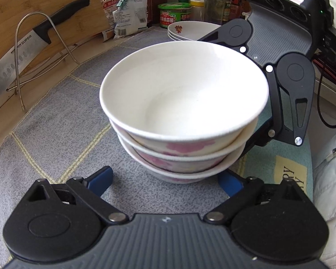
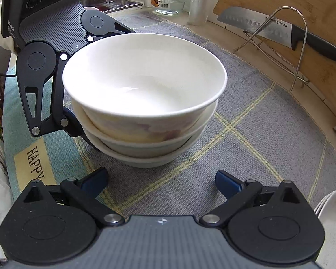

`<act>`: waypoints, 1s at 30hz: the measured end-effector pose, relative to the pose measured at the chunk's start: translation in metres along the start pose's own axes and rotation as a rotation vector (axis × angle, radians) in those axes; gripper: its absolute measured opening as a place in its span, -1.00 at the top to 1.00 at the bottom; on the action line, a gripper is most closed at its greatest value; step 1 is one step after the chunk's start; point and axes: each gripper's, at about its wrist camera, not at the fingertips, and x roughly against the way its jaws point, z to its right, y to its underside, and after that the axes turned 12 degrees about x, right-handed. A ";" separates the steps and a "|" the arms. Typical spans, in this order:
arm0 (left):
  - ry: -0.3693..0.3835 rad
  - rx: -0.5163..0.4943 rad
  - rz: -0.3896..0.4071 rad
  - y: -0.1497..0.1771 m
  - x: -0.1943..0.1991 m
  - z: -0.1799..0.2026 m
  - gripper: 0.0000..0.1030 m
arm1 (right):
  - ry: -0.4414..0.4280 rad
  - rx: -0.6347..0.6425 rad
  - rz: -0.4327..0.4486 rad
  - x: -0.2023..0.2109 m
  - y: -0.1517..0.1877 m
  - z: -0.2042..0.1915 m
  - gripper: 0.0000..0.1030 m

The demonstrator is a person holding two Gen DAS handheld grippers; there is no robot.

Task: Organize plates and bowls
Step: 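Lift the bowl stack with both tools and carry it to the plate stack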

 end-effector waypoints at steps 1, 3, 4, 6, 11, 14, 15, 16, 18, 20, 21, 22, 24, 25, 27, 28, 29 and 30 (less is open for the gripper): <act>0.007 -0.013 -0.004 -0.001 0.001 -0.001 -0.85 | -0.005 0.019 0.004 0.001 -0.001 -0.001 -1.00; 0.022 -0.036 -0.011 -0.003 0.003 -0.001 -0.77 | -0.011 0.046 0.008 0.000 -0.004 0.001 -0.95; 0.030 -0.047 -0.014 -0.003 0.005 -0.001 -0.75 | -0.021 0.055 0.012 0.001 -0.006 0.002 -0.91; 0.044 -0.063 -0.020 -0.005 0.007 -0.001 -0.75 | -0.037 0.074 0.017 0.002 -0.009 0.005 -0.83; 0.080 -0.085 -0.027 -0.015 0.012 -0.001 -0.71 | -0.078 0.108 0.027 0.005 -0.013 0.006 -0.71; 0.098 -0.094 -0.040 -0.017 0.010 -0.003 -0.64 | -0.104 0.107 0.030 0.004 -0.014 0.009 -0.64; 0.104 -0.093 -0.044 -0.017 0.010 -0.003 -0.63 | -0.108 0.107 0.031 0.004 -0.014 0.009 -0.62; 0.107 -0.096 -0.045 -0.018 0.010 -0.004 -0.62 | -0.112 0.106 0.032 0.004 -0.014 0.009 -0.61; 0.112 -0.097 -0.047 -0.018 0.009 -0.005 -0.61 | -0.118 0.106 0.035 0.004 -0.015 0.009 -0.61; 0.118 -0.099 -0.048 -0.018 0.009 -0.005 -0.59 | -0.124 0.105 0.039 0.005 -0.017 0.010 -0.61; 0.124 -0.098 -0.050 -0.018 0.009 -0.005 -0.57 | -0.125 0.107 0.033 0.005 -0.018 0.010 -0.61; 0.129 -0.095 -0.052 -0.018 0.009 -0.005 -0.56 | -0.126 0.109 0.031 0.005 -0.018 0.010 -0.61; 0.132 -0.094 -0.059 -0.019 0.008 -0.005 -0.54 | -0.127 0.107 0.031 0.004 -0.017 0.010 -0.61; 0.133 -0.102 -0.061 -0.019 0.008 -0.005 -0.54 | -0.125 0.107 0.031 0.004 -0.017 0.010 -0.61; 0.139 -0.102 -0.061 -0.019 0.007 -0.006 -0.54 | -0.120 0.110 0.029 0.003 -0.018 0.009 -0.61; 0.144 -0.099 -0.062 -0.019 0.007 -0.007 -0.54 | -0.122 0.106 0.027 0.002 -0.018 0.010 -0.61; 0.146 -0.096 -0.064 -0.020 0.007 -0.007 -0.54 | -0.123 0.103 0.026 0.002 -0.018 0.011 -0.61; 0.145 -0.095 -0.065 -0.020 0.007 -0.006 -0.54 | -0.123 0.101 0.024 0.001 -0.019 0.011 -0.61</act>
